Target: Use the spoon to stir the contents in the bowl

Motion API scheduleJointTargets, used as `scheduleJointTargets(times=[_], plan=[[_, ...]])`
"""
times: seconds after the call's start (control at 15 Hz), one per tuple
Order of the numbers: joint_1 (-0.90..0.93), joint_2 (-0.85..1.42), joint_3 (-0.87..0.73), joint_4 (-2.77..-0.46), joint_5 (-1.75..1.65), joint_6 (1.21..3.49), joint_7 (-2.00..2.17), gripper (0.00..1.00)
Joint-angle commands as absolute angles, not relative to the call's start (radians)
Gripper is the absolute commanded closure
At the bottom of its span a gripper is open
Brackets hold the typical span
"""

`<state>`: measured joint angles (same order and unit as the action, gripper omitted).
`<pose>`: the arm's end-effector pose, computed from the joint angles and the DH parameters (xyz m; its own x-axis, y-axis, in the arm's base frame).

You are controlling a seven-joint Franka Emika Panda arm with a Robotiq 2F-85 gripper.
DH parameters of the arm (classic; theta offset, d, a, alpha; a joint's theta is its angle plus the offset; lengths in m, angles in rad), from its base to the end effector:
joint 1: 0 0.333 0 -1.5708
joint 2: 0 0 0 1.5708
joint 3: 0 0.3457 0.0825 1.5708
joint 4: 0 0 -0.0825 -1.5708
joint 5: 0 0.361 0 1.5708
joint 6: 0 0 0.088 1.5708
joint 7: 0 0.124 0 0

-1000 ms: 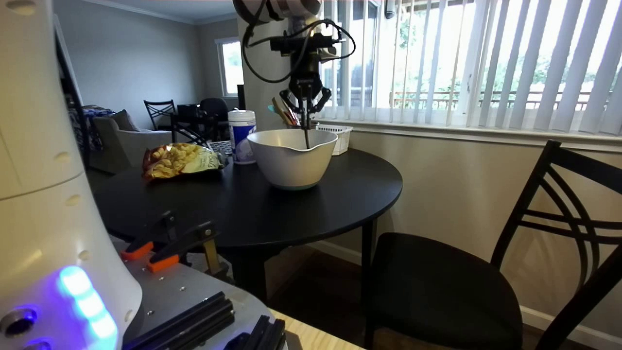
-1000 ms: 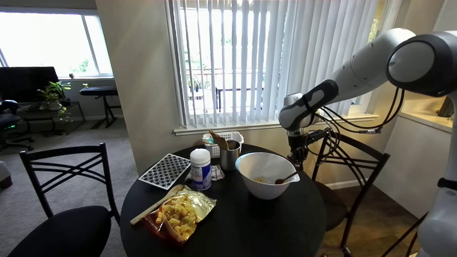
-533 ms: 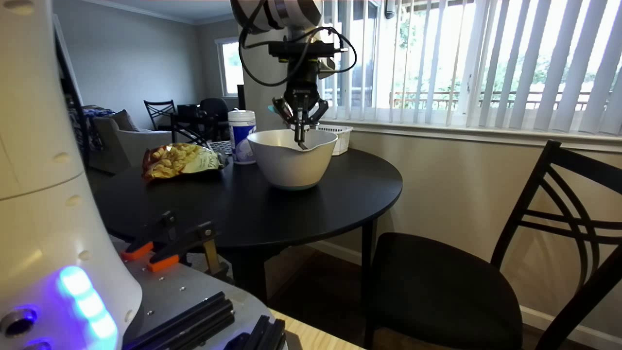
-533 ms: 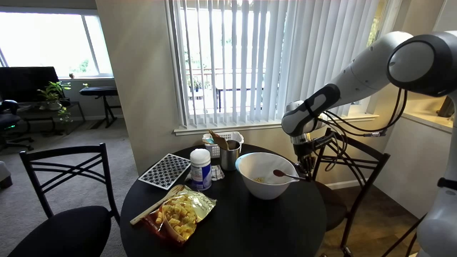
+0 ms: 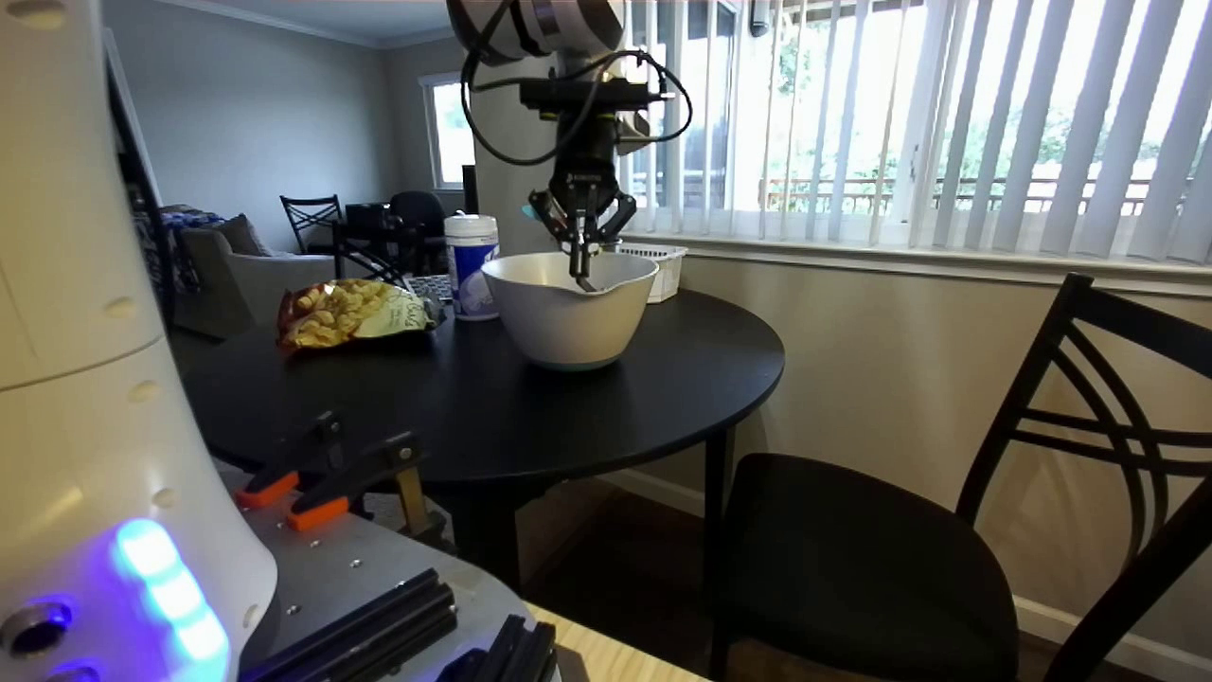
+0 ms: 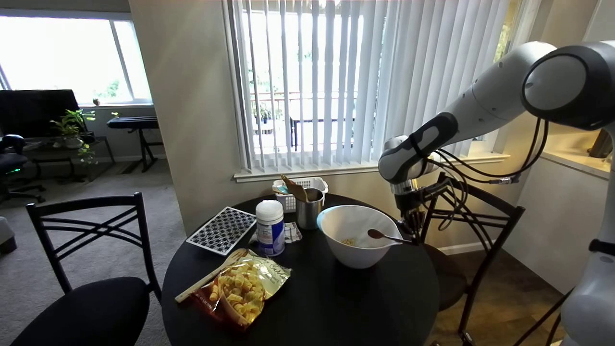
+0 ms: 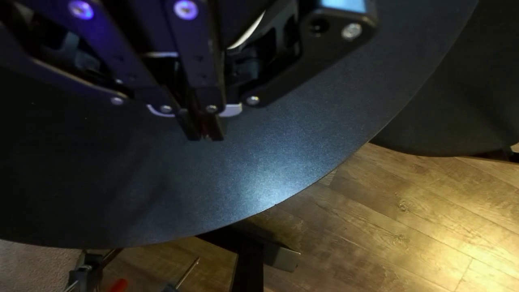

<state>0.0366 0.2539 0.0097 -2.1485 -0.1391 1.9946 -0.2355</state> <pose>0.5030 0.0126 0.2874 0.8518 0.3270 -0.4093 0.3565 -0.9343 -0.0046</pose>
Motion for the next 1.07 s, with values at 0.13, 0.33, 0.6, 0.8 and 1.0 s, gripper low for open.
scheduleJointTargets(times=[0.13,0.33,0.6,0.8,1.0], plan=[[0.031,0.177,0.029,-2.177,-0.146,2.021,-0.247,0.95],[0.043,0.142,0.039,-2.166,-0.154,2.014,-0.247,0.95],[0.05,0.117,0.056,-2.162,-0.148,2.012,-0.256,0.95],[0.054,0.111,0.065,-2.161,-0.148,2.013,-0.257,0.95],[0.062,0.118,0.075,-2.164,-0.149,2.014,-0.26,0.95]])
